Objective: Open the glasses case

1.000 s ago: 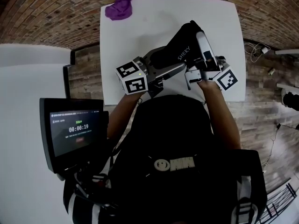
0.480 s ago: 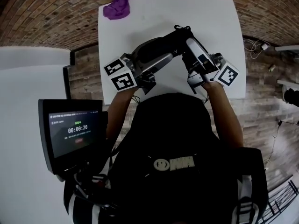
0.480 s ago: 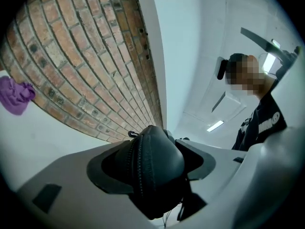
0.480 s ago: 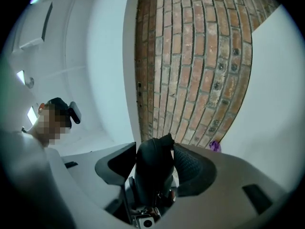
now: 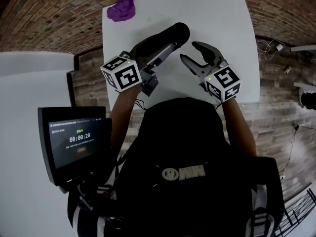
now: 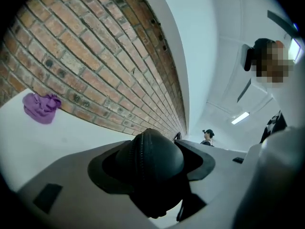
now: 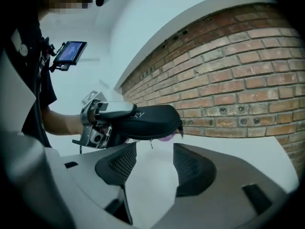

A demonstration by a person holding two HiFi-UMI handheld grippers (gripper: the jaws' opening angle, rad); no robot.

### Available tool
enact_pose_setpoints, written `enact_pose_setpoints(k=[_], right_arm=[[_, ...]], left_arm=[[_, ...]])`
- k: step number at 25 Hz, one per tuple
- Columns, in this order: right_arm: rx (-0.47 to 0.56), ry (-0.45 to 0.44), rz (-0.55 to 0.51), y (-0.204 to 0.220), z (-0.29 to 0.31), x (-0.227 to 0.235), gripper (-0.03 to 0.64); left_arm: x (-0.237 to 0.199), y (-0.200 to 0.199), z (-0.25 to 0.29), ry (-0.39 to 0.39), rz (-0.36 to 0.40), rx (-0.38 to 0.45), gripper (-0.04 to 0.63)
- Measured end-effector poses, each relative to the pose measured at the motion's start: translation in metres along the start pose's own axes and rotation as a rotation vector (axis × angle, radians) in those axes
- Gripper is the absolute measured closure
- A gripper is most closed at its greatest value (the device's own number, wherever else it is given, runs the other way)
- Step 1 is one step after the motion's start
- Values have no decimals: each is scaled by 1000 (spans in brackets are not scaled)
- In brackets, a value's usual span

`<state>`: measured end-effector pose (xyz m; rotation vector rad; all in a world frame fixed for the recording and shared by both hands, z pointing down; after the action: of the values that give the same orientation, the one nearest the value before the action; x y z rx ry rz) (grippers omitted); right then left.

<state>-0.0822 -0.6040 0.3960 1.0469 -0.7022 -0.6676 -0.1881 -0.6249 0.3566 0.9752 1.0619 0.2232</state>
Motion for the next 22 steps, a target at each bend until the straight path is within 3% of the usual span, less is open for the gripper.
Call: enact_pose_setpoints(k=[4, 7, 12, 18, 22], right_arm=[[-34, 62, -16, 4, 14, -3, 420], [-115, 80, -156, 8, 16, -6, 589], [-204, 8, -194, 22, 17, -7, 598], [-250, 21, -213, 31, 8, 10, 604], [-277, 41, -305, 32, 4, 17, 604]], left_arm=[[3, 5, 6, -28, -6, 2, 294], [3, 11, 8, -53, 30, -32, 299], [3, 25, 6, -56, 60, -109, 307], [1, 37, 2, -26, 27, -145, 310], [2, 42, 1, -7, 33, -175, 310]])
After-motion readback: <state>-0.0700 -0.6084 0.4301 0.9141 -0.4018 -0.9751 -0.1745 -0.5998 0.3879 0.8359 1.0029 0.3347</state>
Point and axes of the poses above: the fingertips, and each gripper's own axes: z forward along the fingers, x to its right, y out of its underside, the point moved 3 cm from there along -z, backward along the fingers, and after that the axes turned 1 degree about -x, right-handed, at the moved point
